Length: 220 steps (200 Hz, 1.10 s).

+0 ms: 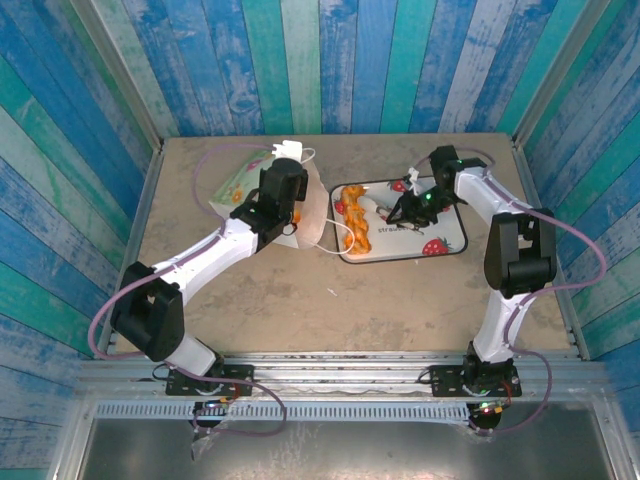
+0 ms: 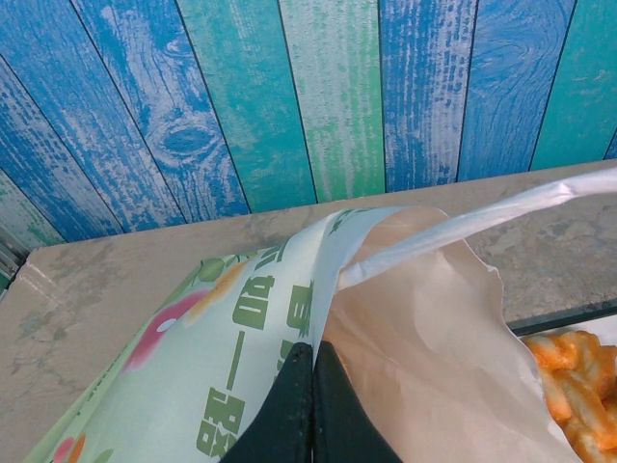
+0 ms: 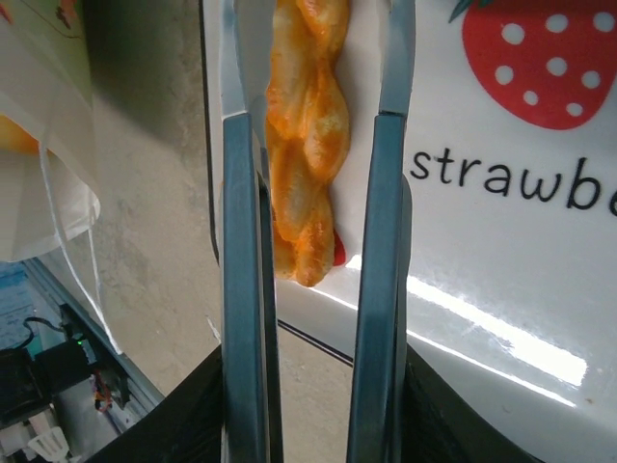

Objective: Take the fake bread out of the paper bag

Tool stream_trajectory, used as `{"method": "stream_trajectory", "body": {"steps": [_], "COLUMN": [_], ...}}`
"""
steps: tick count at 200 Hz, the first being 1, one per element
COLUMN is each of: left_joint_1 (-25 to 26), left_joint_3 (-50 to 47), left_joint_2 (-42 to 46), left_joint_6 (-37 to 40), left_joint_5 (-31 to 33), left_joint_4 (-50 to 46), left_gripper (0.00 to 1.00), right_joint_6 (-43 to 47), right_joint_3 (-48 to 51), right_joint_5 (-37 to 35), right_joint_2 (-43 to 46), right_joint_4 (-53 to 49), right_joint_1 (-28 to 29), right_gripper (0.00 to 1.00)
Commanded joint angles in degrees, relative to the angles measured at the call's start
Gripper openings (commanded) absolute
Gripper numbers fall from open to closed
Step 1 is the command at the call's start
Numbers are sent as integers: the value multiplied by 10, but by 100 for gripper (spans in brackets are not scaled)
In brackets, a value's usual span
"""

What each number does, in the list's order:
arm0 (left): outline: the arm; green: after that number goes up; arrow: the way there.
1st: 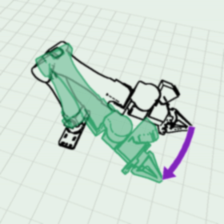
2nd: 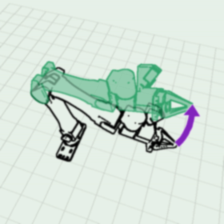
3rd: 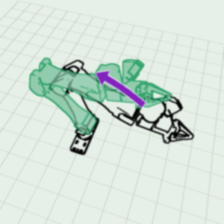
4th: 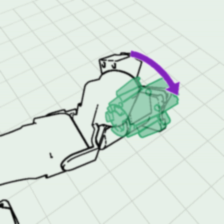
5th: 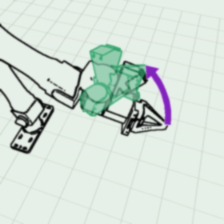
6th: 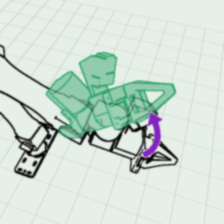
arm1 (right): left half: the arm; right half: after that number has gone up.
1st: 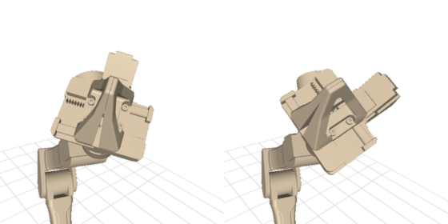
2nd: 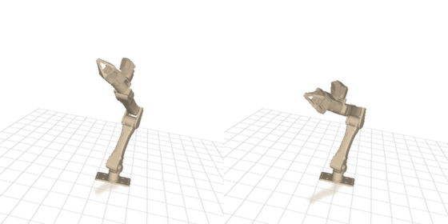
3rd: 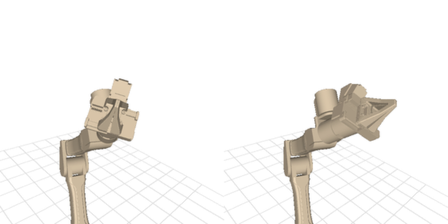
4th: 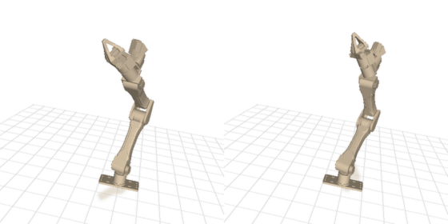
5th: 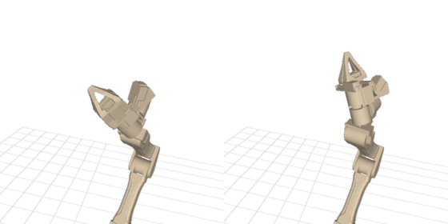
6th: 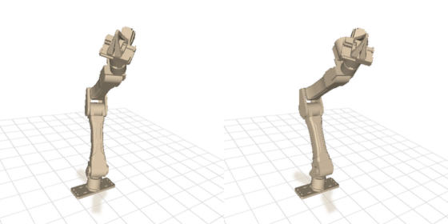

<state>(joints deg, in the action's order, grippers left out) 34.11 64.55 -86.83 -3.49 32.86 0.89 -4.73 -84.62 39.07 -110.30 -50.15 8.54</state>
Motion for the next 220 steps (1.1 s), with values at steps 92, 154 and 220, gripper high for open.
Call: {"method": "stream_trajectory", "body": {"steps": [92, 154, 220], "left_joint_1": [-1, -1, -2], "left_joint_3": [23, -4, -27], "left_joint_2": [26, 44, 47], "left_joint_6": [-14, -4, 28], "left_joint_5": [4, -21, -51], "left_joint_4": [11, 27, 47], "left_gripper": [0, 0, 0], "right_joint_6": [-2, -19, -69], "right_joint_3": [0, 8, 51], "right_joint_5": [55, 11, 58], "right_joint_2": [10, 58, 170], "right_joint_4": [14, 11, 31], "right_joint_1": [9, -2, 3], "right_gripper": [37, 35, 34]}}
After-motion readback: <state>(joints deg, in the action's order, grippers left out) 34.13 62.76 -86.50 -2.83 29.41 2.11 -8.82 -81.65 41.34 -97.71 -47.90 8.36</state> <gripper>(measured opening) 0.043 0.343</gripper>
